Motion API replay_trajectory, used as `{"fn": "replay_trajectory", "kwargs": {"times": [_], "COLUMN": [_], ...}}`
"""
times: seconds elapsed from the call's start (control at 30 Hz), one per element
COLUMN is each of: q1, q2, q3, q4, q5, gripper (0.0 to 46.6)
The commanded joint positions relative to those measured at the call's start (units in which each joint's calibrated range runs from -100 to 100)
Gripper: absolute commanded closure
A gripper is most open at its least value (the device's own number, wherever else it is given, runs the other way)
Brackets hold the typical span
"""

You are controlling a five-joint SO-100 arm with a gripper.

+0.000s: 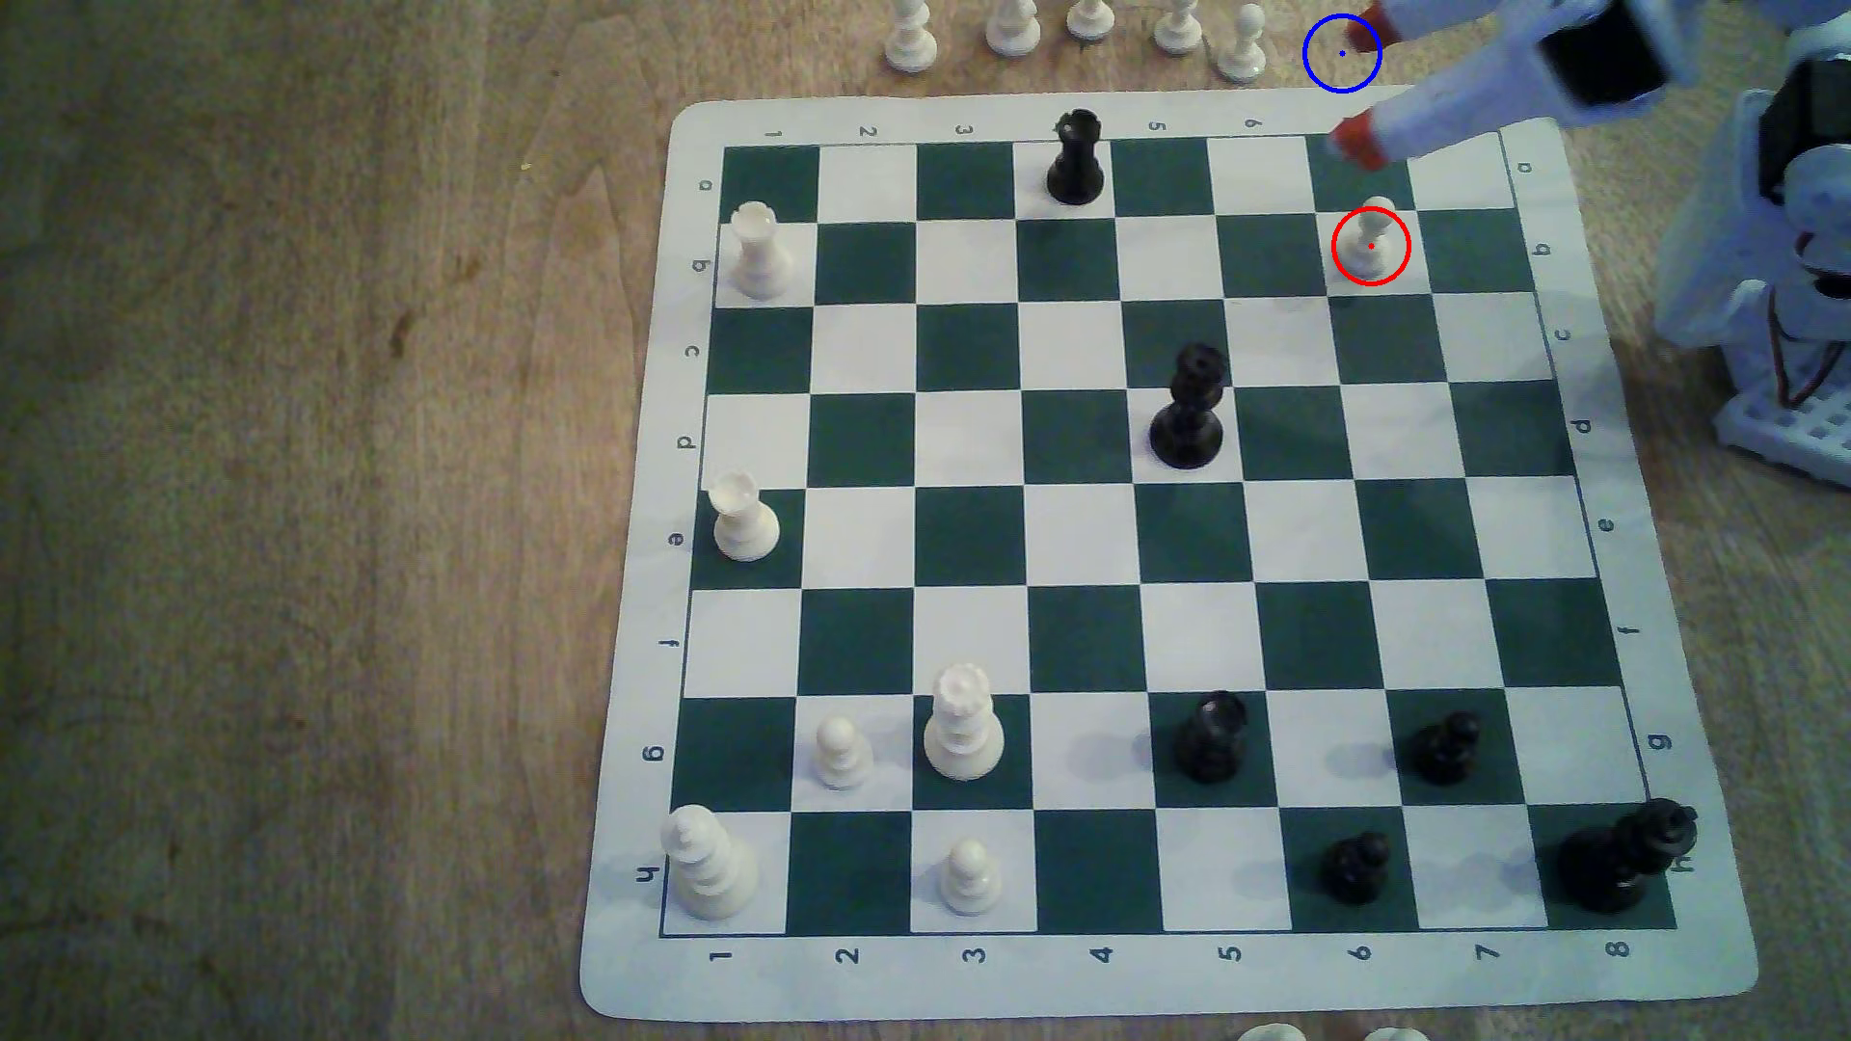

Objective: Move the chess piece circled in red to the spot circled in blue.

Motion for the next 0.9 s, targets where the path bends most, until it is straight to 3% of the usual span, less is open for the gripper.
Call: {"fn": "replay_trajectory", "kwargs": {"times": [0.0, 0.17, 0.57, 0.87], "q1": [1.5, 2.2, 4.1, 4.7], "q2": [11.6, 22.8, 28.6, 30.8], "q3": [-9.2, -11.0, -6.8, -3.3], "q4": [4.5, 4.9, -3.8, -6.0], "q5": [1.0, 1.1, 1.8, 2.6], "gripper": [38.7, 40.7, 27.1, 29.7]}}
